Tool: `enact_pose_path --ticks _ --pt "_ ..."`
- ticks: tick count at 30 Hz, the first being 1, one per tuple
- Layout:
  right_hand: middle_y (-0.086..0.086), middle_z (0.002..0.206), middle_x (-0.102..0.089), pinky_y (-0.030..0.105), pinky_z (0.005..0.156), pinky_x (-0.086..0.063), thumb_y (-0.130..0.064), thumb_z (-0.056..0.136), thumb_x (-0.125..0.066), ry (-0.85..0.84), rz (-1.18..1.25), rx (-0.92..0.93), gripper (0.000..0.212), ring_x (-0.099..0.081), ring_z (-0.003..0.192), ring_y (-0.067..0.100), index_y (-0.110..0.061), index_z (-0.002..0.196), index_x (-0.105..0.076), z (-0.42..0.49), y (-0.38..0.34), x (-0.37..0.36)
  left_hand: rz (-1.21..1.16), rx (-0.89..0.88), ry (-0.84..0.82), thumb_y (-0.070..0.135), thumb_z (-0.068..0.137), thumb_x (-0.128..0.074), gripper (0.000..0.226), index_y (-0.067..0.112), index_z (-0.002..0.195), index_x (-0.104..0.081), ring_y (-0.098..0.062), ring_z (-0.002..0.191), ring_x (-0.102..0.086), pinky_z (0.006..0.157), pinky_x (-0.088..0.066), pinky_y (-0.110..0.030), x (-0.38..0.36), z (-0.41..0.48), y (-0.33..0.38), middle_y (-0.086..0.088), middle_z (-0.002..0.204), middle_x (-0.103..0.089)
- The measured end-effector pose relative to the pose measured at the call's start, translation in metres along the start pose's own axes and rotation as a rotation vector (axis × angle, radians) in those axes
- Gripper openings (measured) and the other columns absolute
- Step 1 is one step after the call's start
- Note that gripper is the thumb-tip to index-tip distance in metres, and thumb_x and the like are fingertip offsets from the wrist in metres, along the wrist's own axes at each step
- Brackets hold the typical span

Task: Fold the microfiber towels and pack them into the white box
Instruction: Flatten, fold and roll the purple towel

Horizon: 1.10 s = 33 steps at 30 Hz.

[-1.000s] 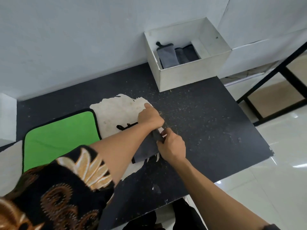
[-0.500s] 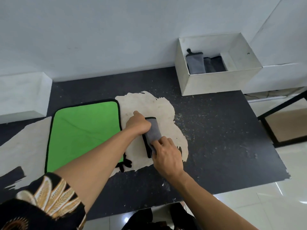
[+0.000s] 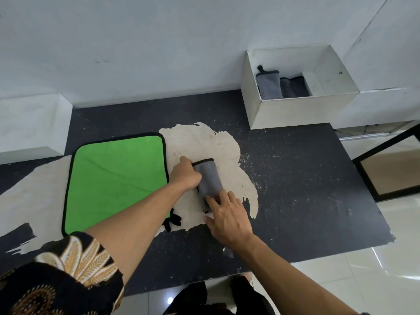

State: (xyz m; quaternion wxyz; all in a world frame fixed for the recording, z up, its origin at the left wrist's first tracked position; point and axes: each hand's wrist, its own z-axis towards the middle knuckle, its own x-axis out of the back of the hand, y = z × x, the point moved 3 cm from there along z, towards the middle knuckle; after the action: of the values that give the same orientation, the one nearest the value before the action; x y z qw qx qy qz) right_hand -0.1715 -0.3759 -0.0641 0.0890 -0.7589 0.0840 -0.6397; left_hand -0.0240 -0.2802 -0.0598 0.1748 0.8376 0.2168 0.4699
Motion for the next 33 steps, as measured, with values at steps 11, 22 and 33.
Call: enact_pose_path --ticks 11,22,33 --pt "-0.002 0.118 -0.052 0.039 0.085 -0.042 -0.033 0.096 -0.038 0.029 -0.016 0.045 0.028 -0.046 0.102 0.024 -0.026 0.112 -0.059 -0.009 0.004 -0.013 0.659 -0.562 0.105 0.042 0.103 -0.037 0.059 0.027 0.156 -0.017 -0.029 0.15 -0.008 0.119 -0.015 -0.047 -0.033 -0.036 -0.023 -0.005 0.165 -0.006" --pt "0.01 0.164 0.002 0.054 0.114 -0.022 -0.044 0.104 -0.026 -0.107 0.039 -0.143 0.058 -0.007 0.148 0.033 -0.025 0.157 -0.013 0.022 0.002 -0.005 0.823 -0.448 -0.14 0.061 0.099 -0.023 0.079 0.026 0.151 0.025 -0.032 0.145 0.029 0.117 0.013 -0.052 -0.032 -0.032 -0.045 -0.006 0.156 0.036" --pt "0.0 0.161 0.026 0.057 0.12 -0.001 -0.04 0.105 -0.013 -0.136 0.032 -0.08 0.062 0.027 0.147 0.021 -0.015 0.155 0.014 0.05 -0.01 -0.011 0.83 -0.504 -0.086 0.043 0.102 -0.034 0.075 0.019 0.156 0.013 -0.03 0.148 0.023 0.12 0.009 -0.052 -0.022 -0.03 -0.035 -0.004 0.163 0.02"
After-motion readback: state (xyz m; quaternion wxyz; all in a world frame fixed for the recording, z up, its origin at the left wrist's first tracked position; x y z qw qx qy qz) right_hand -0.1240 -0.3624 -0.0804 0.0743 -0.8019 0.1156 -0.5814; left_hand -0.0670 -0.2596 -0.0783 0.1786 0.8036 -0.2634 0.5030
